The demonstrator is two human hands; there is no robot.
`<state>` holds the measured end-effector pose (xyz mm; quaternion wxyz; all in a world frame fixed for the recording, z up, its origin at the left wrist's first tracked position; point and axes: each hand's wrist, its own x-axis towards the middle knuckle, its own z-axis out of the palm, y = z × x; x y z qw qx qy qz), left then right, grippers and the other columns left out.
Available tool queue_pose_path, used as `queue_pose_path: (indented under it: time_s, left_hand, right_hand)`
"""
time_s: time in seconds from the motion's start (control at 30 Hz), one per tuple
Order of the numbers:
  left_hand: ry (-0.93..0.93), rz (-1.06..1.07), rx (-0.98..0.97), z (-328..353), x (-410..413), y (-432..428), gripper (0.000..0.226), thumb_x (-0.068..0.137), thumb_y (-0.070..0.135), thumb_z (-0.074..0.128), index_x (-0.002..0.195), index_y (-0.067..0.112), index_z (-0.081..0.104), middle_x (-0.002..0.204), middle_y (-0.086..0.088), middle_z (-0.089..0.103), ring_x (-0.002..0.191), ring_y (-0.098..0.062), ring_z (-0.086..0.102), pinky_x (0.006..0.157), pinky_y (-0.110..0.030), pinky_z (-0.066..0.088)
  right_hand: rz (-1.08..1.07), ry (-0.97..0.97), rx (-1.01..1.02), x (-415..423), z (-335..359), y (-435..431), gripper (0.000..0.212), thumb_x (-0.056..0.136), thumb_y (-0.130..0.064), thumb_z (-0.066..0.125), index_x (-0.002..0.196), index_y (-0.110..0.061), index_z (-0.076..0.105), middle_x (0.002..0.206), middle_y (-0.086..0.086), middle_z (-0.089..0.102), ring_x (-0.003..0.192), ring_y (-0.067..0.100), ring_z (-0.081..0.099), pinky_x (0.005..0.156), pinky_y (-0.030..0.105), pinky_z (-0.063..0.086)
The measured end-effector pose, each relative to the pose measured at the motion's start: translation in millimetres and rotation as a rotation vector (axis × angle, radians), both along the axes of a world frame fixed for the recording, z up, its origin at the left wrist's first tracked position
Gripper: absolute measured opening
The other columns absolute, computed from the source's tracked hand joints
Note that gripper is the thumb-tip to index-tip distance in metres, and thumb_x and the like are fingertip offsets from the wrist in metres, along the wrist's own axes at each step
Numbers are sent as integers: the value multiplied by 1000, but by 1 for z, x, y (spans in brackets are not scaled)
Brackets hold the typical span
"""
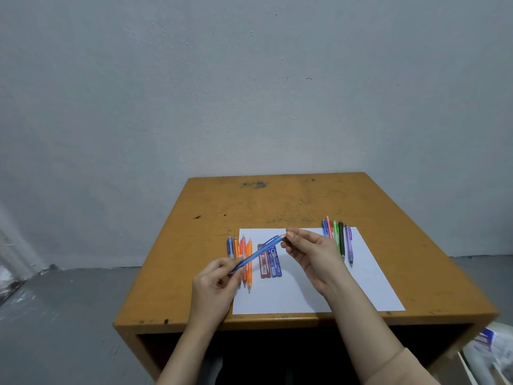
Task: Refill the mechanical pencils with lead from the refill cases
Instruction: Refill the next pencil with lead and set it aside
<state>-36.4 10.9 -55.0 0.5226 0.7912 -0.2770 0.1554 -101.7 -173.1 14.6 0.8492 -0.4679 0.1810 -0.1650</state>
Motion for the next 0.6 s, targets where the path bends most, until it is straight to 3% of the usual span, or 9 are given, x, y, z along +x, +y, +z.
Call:
queue_pose_path:
  time_s: [0.37,0.6]
  left_hand:
    - [26,-34,-37,-1,-1,0,32,80,7,71,112,11,68,100,14,63,95,1,59,57,-7,48]
    - [18,-17,-11,-1,1,0,31,79,5,72,110,8,69,98,16,62,98,6,56,61,-5,47]
  right_hand:
    - [-5,-3,21,1,-2,1,9,83,6,62,87,1,69,74,10,70,69,18,66,63,20,56]
    - [-99,-1,-81,2,-7,6,10,82,3,65,91,-1,70,79,10,73,74,19,69,69,24,58]
